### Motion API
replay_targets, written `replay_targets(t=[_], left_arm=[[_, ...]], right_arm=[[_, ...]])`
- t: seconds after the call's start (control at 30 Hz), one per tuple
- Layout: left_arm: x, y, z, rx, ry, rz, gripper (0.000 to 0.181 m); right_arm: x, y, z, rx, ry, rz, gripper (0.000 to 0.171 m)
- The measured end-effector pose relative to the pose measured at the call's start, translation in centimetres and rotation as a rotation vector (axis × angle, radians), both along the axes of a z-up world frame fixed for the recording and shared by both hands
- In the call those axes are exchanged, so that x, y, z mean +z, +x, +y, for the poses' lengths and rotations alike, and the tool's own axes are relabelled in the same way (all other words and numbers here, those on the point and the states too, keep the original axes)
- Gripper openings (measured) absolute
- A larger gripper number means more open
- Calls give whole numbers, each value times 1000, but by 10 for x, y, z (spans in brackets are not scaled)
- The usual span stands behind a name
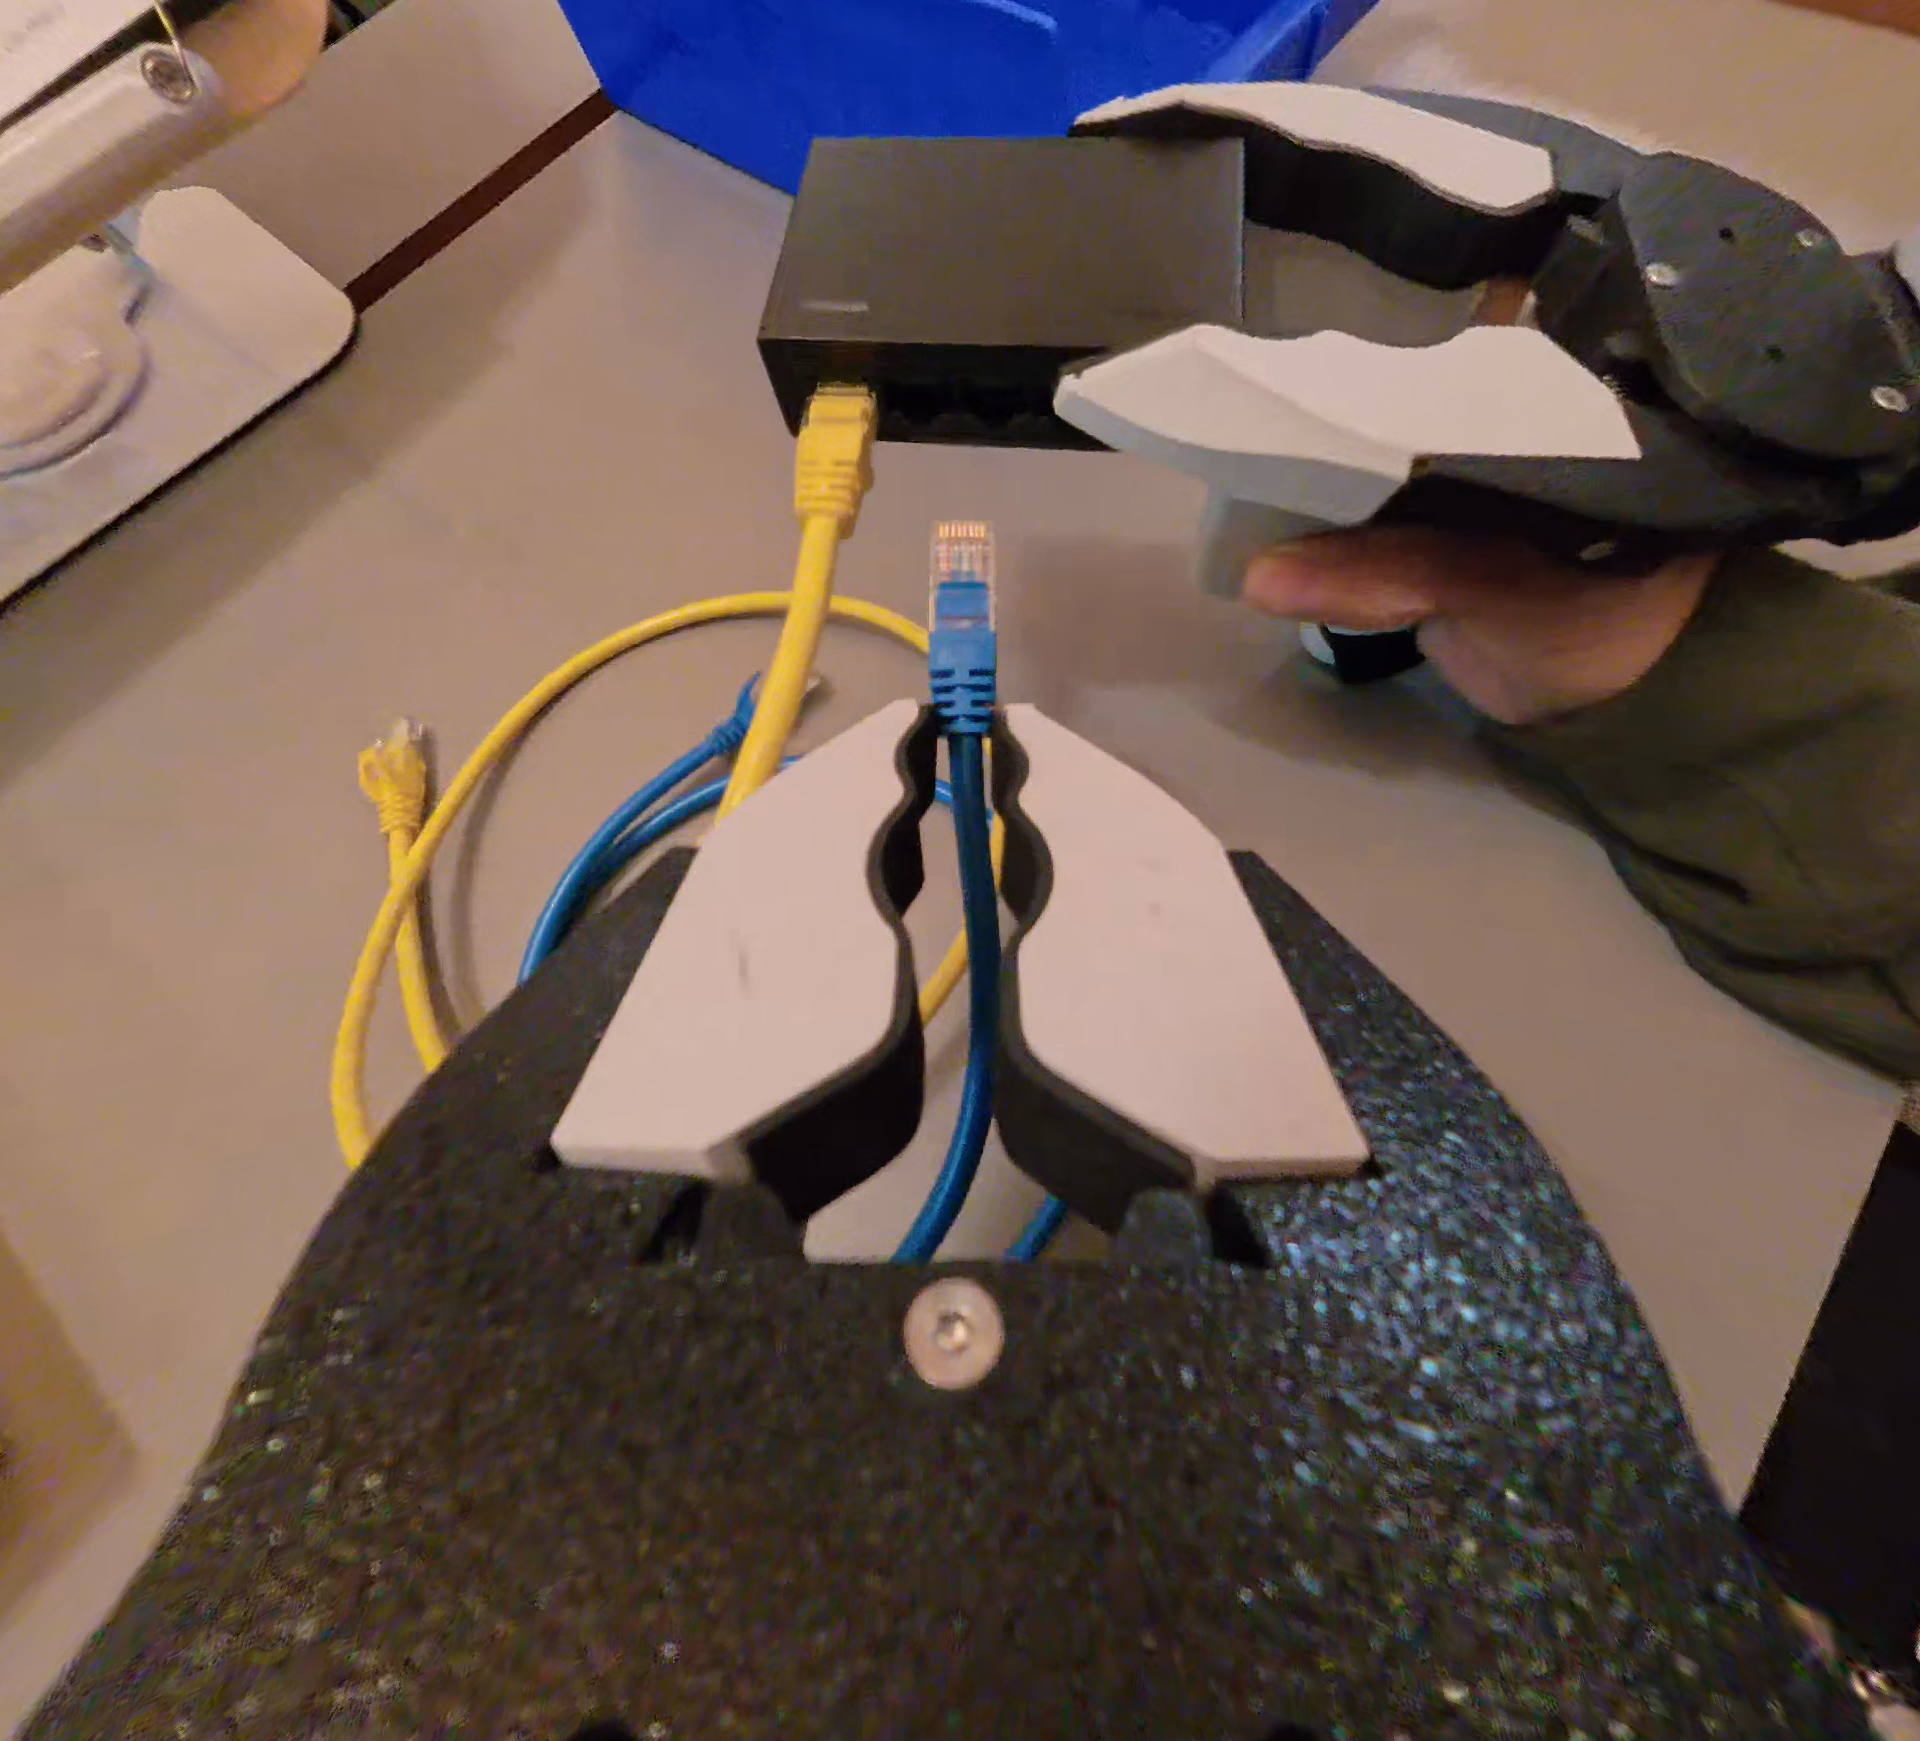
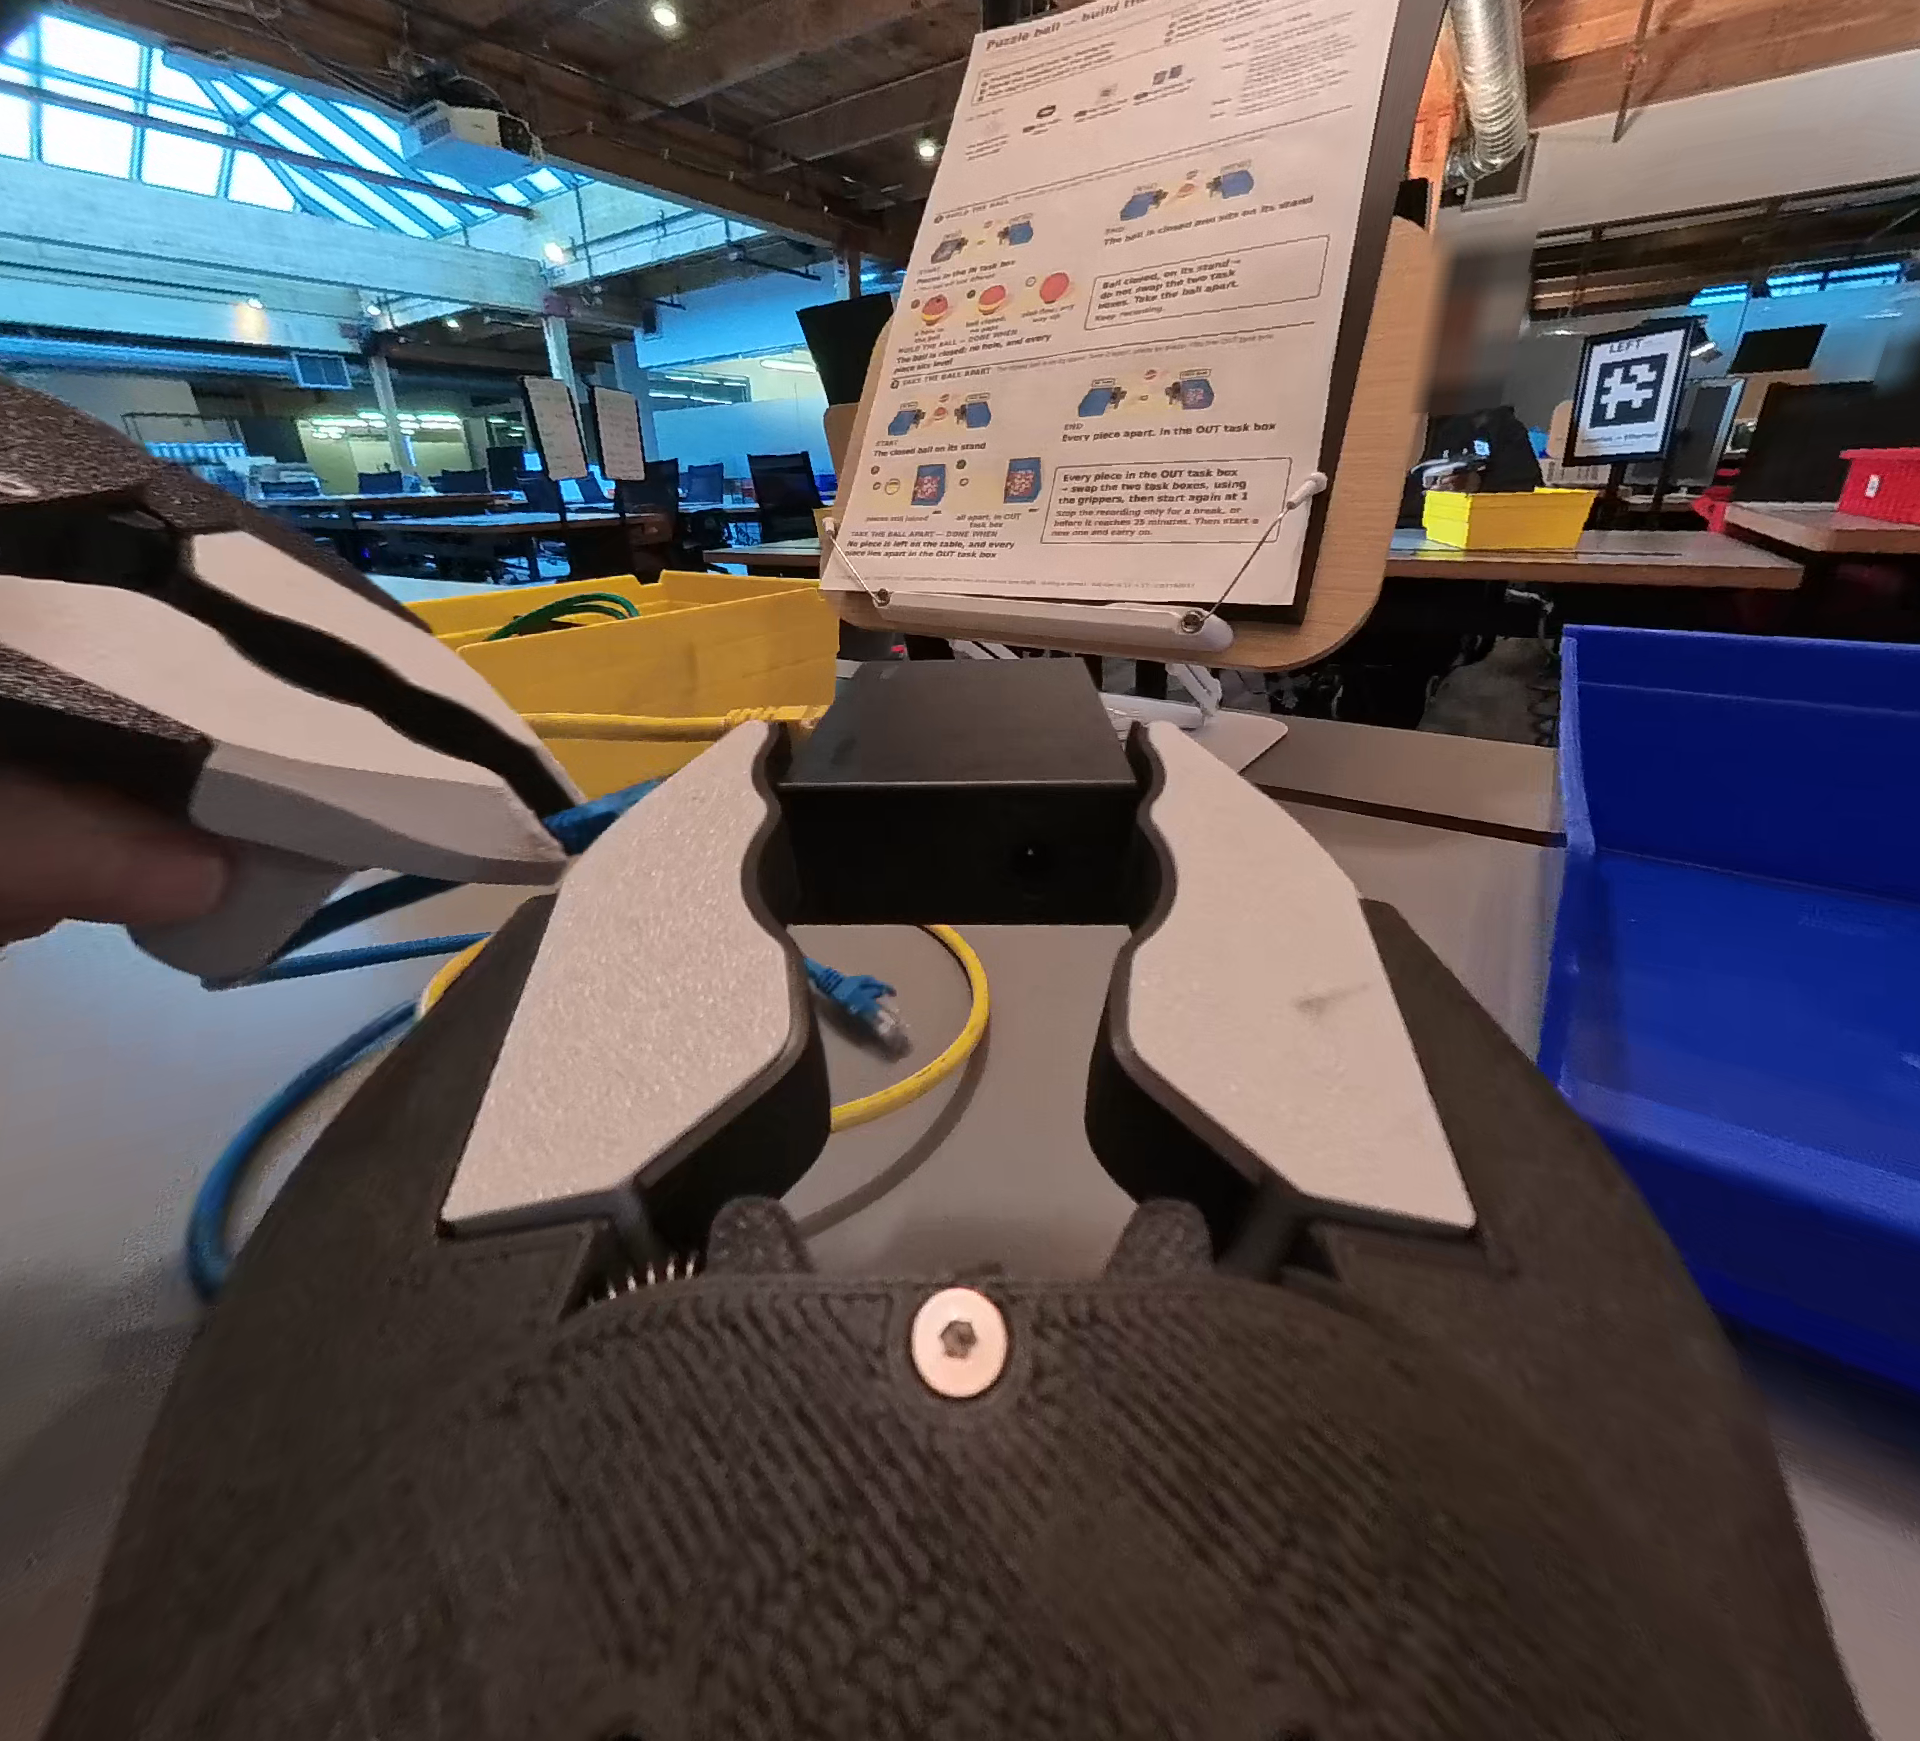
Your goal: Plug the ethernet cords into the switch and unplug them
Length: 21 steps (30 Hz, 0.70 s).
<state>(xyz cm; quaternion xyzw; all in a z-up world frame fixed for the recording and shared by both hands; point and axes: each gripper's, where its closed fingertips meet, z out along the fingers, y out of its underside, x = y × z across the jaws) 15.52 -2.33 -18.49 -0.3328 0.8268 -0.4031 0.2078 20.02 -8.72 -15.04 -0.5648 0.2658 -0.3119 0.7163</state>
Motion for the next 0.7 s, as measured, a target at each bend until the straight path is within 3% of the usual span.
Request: replay_targets(t=[0.3, 0.7], left_arm=[[5, 14, -5, 22, 21, 61, 9], [2, 17, 1, 25, 177, 170, 9]], right_arm=[[-1, -2, 6, 8, -36, -14, 62], [-3, -4, 11, -3, -81, -38, 61]])
